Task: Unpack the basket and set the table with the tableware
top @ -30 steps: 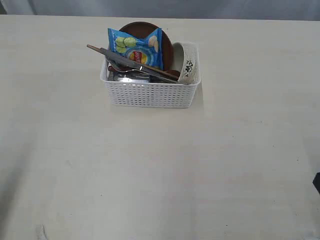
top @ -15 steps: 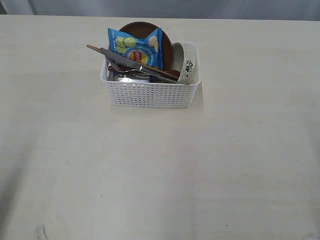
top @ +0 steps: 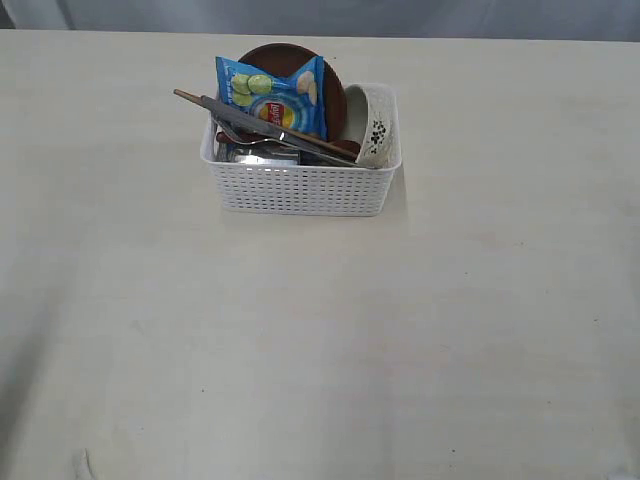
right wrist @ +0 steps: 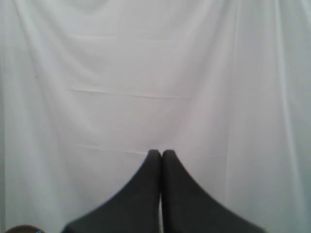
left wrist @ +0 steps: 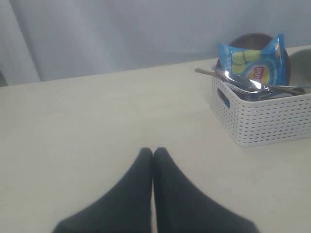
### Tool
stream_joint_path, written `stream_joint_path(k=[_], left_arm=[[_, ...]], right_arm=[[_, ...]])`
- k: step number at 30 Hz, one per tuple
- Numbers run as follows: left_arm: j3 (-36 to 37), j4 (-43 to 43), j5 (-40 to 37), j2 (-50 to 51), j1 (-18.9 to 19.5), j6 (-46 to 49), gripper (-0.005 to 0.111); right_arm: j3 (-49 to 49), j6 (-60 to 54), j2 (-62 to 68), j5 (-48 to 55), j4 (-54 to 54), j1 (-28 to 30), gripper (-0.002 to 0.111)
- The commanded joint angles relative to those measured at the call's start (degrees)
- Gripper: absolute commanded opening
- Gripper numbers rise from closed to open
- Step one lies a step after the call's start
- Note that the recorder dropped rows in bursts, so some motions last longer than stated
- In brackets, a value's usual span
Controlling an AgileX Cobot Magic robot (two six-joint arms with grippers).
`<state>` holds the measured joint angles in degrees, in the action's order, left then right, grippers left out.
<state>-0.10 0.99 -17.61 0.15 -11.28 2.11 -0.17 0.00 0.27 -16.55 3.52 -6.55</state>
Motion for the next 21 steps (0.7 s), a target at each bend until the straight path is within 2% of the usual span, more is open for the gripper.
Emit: stream_joint_path(k=[1,4,10,16,21], left_arm=[[0.1,0.3,0.5,-0.2,0.0,-0.2,0.0],[0.1,0.3,0.5,-0.2,0.0,-0.2,0.0],[0.1,0.3,0.5,-0.2,0.0,-0.2,0.0],[0.1,0.3,0.5,-0.2,0.0,-0.2,0.0],[0.1,0.3,0.5,-0.2,0.0,-0.2,0.0]], right_arm=[[0.2,2.4,-0.3,-2.0,0.1,0.2,0.0],[-0.2,3.5,-0.3,-1.0,0.1,0.2,0.0],[-11.8,2.1,1.0,10.4,-2.4,0.2,0.0],[-27.0,1.8,12.3,23.9,-3.5,-0.6,0.0],[-36.5,-0.4,24.5,33.8,-3.5,-5.3,0.0]])
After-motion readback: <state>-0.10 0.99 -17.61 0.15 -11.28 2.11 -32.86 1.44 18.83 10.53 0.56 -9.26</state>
